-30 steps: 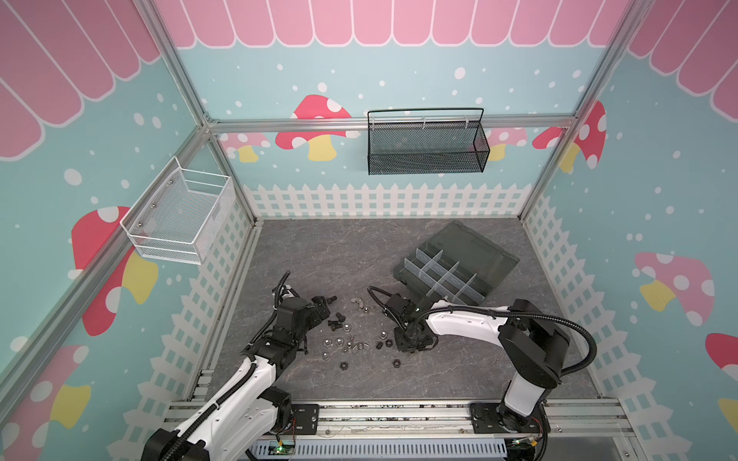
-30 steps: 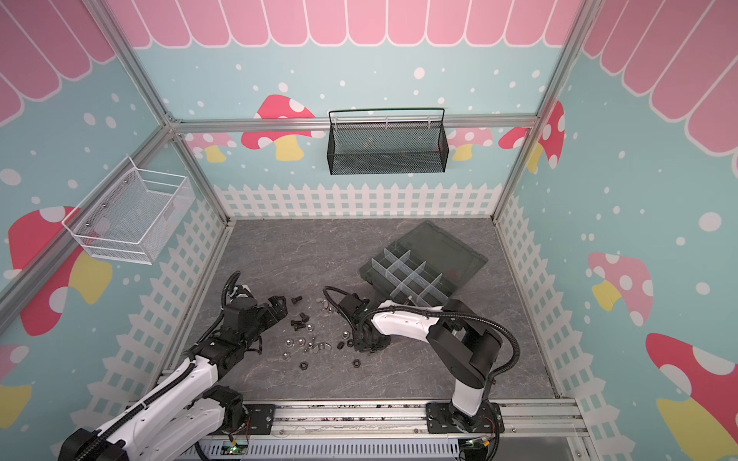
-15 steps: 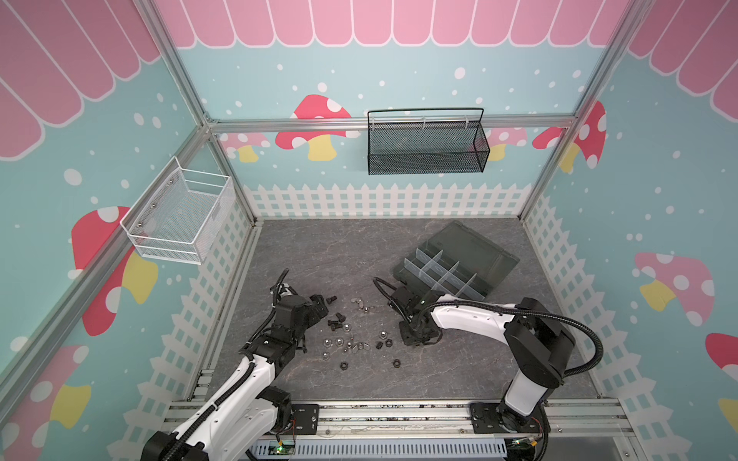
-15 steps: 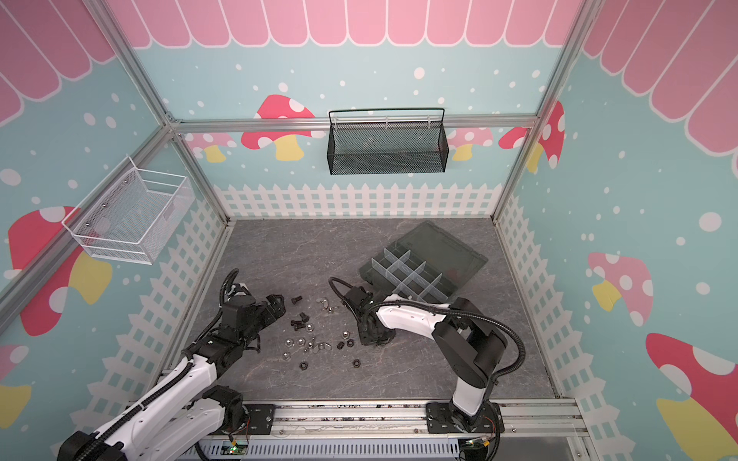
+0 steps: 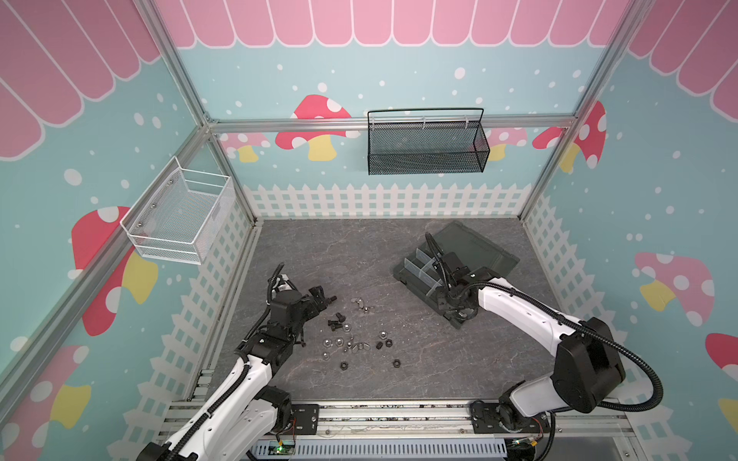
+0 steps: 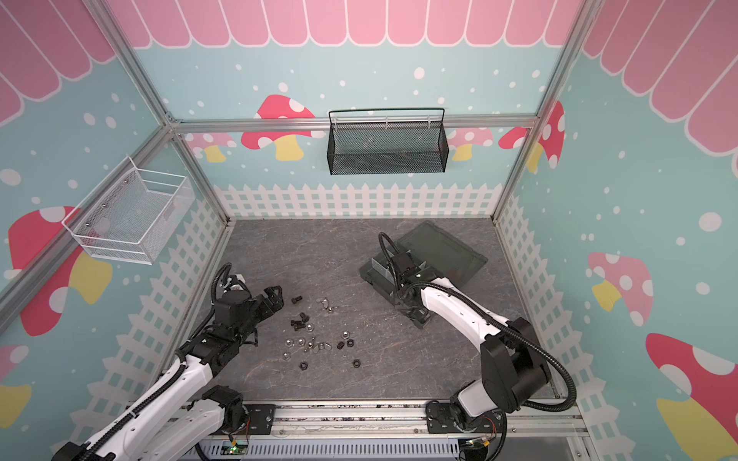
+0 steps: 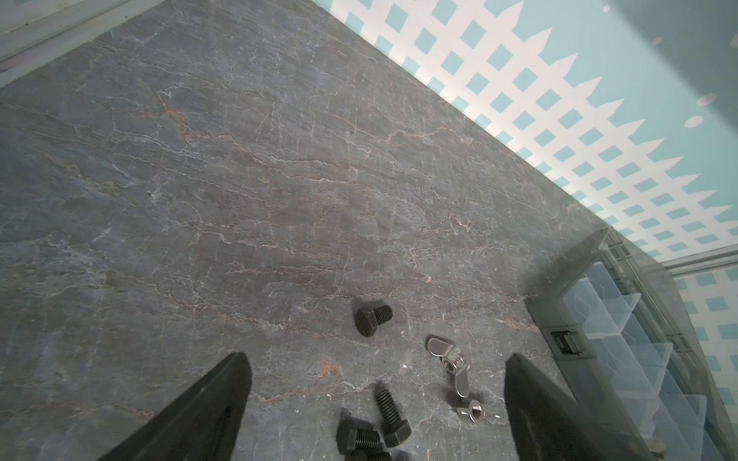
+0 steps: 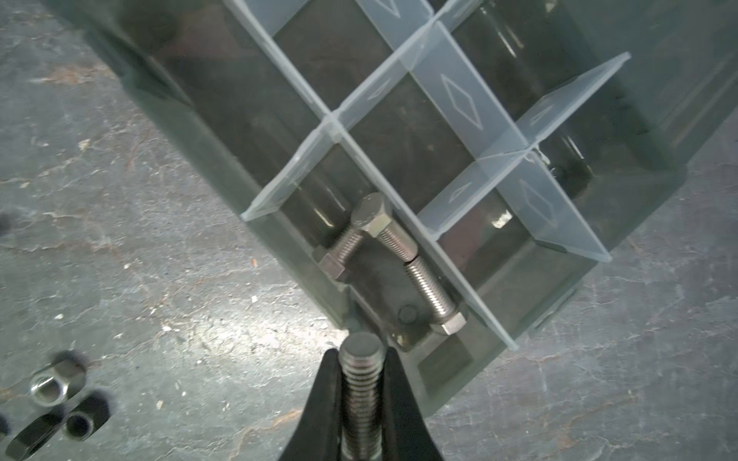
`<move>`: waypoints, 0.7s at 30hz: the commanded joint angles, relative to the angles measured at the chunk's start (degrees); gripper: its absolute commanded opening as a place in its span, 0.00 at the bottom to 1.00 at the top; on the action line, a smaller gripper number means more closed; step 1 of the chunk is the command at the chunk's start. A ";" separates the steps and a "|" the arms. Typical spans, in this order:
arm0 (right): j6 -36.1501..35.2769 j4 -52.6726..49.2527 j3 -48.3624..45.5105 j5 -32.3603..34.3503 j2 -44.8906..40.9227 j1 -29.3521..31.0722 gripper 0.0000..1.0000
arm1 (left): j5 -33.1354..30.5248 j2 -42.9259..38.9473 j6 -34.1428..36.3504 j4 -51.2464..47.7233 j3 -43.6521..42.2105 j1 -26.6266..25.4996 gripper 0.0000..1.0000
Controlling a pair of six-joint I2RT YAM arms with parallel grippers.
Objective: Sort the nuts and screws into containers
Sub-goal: 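Lift the silver bolt with the right gripper into the box compartment and release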
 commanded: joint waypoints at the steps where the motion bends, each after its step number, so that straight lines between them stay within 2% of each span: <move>1: -2.22 -0.55 -1.39 2.08 0.28 -1.66 0.00 | 0.93 -0.42 1.15 1.32 1.76 0.32 1.00; 21: -4.36 2.90 -3.95 3.46 4.34 -5.37 0.00 | 0.48 0.98 -0.39 1.55 1.48 0.34 1.00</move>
